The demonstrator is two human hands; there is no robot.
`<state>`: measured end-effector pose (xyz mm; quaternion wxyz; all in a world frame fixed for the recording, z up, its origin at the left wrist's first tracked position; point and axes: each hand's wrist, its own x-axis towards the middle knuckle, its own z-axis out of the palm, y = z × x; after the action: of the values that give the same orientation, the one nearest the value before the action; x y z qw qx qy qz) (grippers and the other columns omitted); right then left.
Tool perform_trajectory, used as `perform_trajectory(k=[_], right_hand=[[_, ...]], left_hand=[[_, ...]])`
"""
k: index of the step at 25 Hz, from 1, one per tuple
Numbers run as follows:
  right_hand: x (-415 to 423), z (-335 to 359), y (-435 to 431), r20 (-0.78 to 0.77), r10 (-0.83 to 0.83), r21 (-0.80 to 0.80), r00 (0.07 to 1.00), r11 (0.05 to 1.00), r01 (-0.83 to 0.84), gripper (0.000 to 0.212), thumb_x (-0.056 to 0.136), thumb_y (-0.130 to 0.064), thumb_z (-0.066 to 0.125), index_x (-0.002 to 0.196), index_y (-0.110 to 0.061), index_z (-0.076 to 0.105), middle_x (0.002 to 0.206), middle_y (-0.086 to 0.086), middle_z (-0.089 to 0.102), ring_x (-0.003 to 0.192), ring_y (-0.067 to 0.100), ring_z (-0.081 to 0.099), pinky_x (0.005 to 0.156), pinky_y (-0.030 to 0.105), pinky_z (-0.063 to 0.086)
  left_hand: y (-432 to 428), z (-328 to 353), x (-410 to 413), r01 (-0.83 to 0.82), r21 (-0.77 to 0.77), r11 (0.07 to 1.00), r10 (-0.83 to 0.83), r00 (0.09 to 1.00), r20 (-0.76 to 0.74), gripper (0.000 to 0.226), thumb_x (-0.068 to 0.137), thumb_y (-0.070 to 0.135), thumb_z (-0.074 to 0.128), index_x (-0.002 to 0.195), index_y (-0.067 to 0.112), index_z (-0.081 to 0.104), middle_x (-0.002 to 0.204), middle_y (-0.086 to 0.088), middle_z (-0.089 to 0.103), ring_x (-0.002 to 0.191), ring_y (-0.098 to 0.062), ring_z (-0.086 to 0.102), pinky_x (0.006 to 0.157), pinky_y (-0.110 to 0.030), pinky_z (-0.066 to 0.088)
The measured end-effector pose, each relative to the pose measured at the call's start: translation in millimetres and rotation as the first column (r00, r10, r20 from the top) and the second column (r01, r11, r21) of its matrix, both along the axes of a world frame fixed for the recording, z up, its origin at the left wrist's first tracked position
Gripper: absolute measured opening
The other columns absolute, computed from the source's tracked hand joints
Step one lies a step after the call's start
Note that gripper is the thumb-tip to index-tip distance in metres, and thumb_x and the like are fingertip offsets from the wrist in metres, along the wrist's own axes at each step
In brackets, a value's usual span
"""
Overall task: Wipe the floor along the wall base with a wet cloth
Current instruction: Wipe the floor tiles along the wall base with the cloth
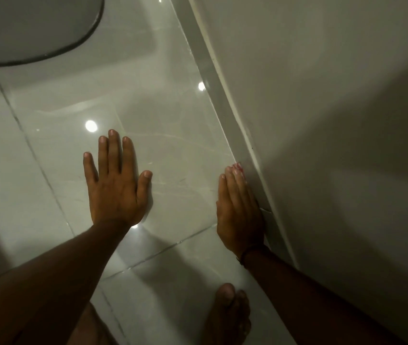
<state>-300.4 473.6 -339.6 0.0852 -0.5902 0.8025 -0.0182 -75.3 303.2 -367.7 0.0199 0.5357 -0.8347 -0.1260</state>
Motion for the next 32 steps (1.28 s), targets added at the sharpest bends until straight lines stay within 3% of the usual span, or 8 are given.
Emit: perform_trajectory(k=[5, 10, 14, 19, 25, 32], right_hand=[[4, -1, 68, 0.003, -0.039, -0.023, 0.999, 0.999, 0.040, 0.055, 0.111, -0.018, 0.042, 0.163, -0.003, 0.030, 0.174, 0.017, 0.030, 0.165, 0.032, 0.021, 0.132, 0.045, 0.031], [7, 7, 159, -0.056, -0.001, 0.065, 0.998, 0.998, 0.005, 0.058, 0.110, -0.021, 0.034, 0.164, -0.003, 0.024, 0.177, 0.013, 0.017, 0.164, 0.034, 0.022, 0.130, 0.047, 0.030], [6, 5, 159, -0.099, 0.020, 0.075, 0.995, 0.997, -0.012, 0.060, 0.106, -0.019, 0.040, 0.161, 0.000, 0.032, 0.168, 0.021, 0.038, 0.163, 0.036, 0.024, 0.119, 0.054, 0.044], [7, 4, 108, -0.095, -0.005, 0.049, 0.995, 0.999, 0.010, 0.056, 0.107, -0.019, 0.037, 0.159, 0.000, 0.038, 0.168, 0.019, 0.038, 0.164, 0.034, 0.021, 0.119, 0.054, 0.045], [-6, 2, -50, -0.006, 0.038, -0.024, 0.999, 0.999, -0.039, 0.055, 0.109, -0.020, 0.041, 0.161, -0.003, 0.034, 0.171, 0.017, 0.035, 0.164, 0.036, 0.022, 0.131, 0.048, 0.029], [-9, 1, -177, 0.061, 0.041, -0.082, 0.997, 0.996, -0.035, 0.056, 0.111, -0.027, 0.036, 0.162, -0.003, 0.033, 0.173, 0.017, 0.032, 0.163, 0.036, 0.022, 0.134, 0.047, 0.026]], left_hand=[[-1, 5, -3, -0.001, 0.011, 1.000, 0.001, 1.000, 0.006, 0.081, 0.111, 0.056, 0.022, 0.176, 0.011, 0.002, 0.186, -0.015, -0.004, 0.173, -0.031, -0.006, 0.137, -0.062, 0.001], [1, 9, -4, 0.001, 0.009, 1.000, -0.001, 1.000, -0.012, 0.080, 0.111, 0.053, 0.026, 0.176, 0.010, 0.004, 0.186, -0.017, -0.002, 0.173, -0.033, -0.003, 0.137, -0.063, 0.001], [-1, 11, -4, -0.001, 0.003, 1.000, 0.001, 1.000, -0.016, 0.080, 0.111, 0.051, 0.029, 0.176, 0.010, 0.005, 0.186, -0.017, 0.000, 0.173, -0.034, -0.002, 0.138, -0.062, 0.001], [1, 14, -7, -0.008, 0.010, 1.000, 0.008, 1.000, -0.020, 0.080, 0.111, 0.049, 0.032, 0.176, 0.009, 0.008, 0.186, -0.017, 0.000, 0.173, -0.033, -0.002, 0.137, -0.062, 0.004], [1, 8, -6, -0.015, -0.003, 1.000, 0.015, 1.000, -0.019, 0.080, 0.110, 0.051, 0.031, 0.176, 0.011, 0.010, 0.186, -0.016, 0.003, 0.173, -0.033, 0.000, 0.138, -0.061, 0.003], [1, 0, -2, -0.006, -0.021, 1.000, 0.006, 1.000, 0.002, 0.082, 0.110, 0.059, 0.022, 0.176, 0.013, 0.008, 0.187, -0.014, 0.001, 0.173, -0.031, -0.003, 0.138, -0.058, 0.000]])
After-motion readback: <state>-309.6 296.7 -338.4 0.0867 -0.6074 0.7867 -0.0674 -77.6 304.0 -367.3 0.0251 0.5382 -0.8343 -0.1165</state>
